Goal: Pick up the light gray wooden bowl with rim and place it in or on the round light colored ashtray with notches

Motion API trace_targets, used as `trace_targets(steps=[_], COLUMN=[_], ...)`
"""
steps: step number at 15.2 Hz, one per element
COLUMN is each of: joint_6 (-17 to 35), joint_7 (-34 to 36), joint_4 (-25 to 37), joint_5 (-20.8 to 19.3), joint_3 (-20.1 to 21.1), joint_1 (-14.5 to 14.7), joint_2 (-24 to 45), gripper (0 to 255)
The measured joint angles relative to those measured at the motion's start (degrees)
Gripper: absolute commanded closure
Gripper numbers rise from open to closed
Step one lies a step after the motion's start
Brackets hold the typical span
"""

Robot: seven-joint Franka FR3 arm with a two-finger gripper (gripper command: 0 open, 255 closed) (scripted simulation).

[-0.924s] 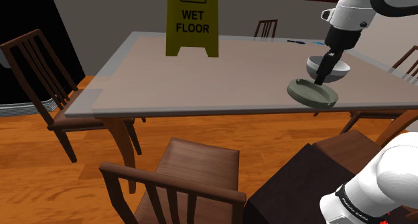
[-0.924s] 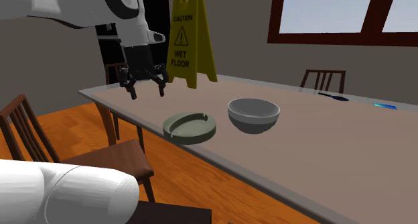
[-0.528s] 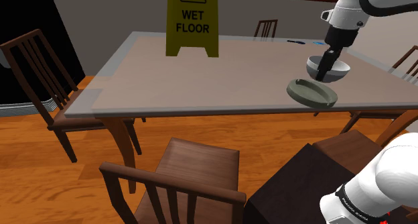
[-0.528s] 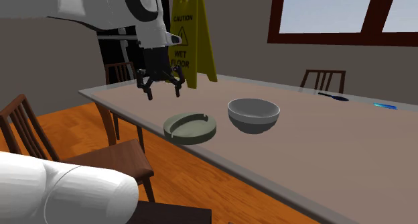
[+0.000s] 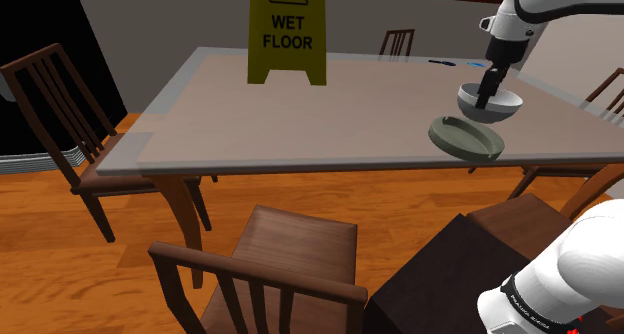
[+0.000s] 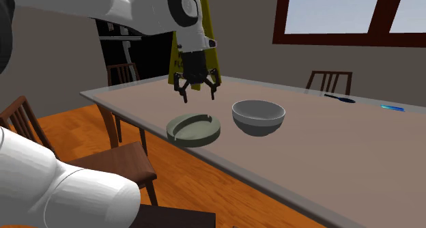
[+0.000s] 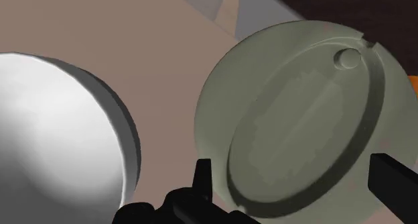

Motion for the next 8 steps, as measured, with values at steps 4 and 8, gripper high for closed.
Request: trace_targets(steps=[4,8], joint_6=[1.85,3.75], joint_7=[-4.95,-10.11], joint_4=[4.79,10.71], joint_5=[-1.23,-1.14], joint_3=[-4.18,-8.27], joint_1=[-0.91,-1.64], joint_2=[6.25,13.74], gripper=[0,0])
